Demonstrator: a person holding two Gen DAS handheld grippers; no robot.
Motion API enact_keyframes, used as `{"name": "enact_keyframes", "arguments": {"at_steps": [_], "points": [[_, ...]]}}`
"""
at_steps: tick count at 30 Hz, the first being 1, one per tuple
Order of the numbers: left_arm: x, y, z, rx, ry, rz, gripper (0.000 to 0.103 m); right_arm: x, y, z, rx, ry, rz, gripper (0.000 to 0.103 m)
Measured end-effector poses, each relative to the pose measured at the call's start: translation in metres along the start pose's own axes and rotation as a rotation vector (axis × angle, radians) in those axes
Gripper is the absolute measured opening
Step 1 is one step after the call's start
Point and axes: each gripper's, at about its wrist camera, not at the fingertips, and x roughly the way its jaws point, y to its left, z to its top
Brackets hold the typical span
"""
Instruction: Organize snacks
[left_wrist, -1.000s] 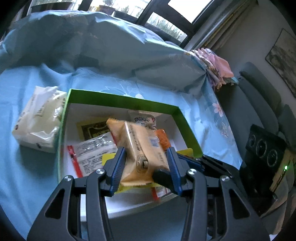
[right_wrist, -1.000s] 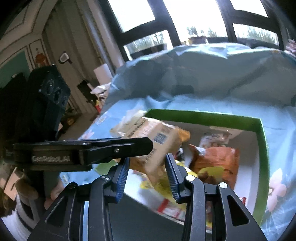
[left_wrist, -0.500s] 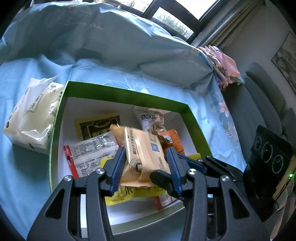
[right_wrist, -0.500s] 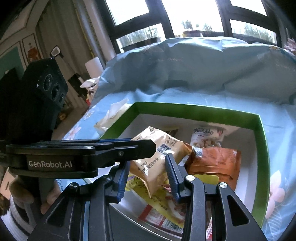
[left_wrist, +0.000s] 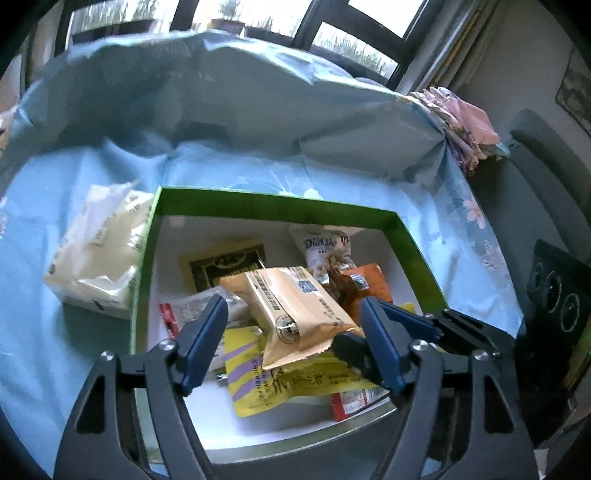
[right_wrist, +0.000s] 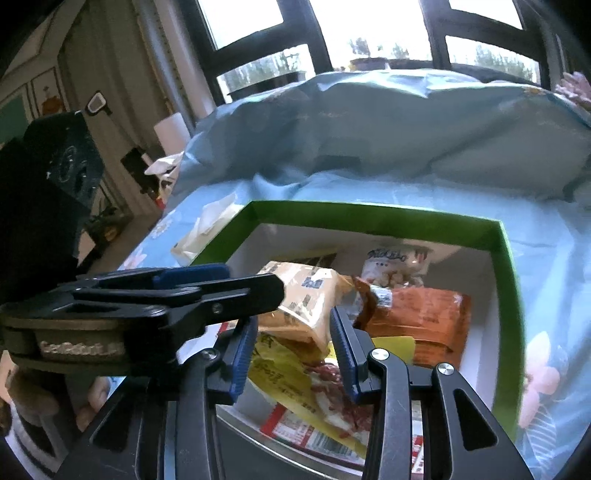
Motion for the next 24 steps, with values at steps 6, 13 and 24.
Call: {"name": "enact_keyframes", "arguments": {"at_steps": [6,13,24], "points": [[-0.021,-0.003,-0.001,0.027,-0.05,0.075,0.088,-0.015,-0.002,-0.001,0.003,-0.022,-0.049,0.05],[-0.041,-0.008,-0.009,0.011,-0.058,0.151,0.103,-0.037,-0.001,-0.005,0.022,-0.031,-0.138,0.072],[-0.103,-0.018,-0.041,-0.061,-0.097,0.136,0.103,-0.075,0.008,-0.03,0.052,0.006,-0.272,0.083]]}}
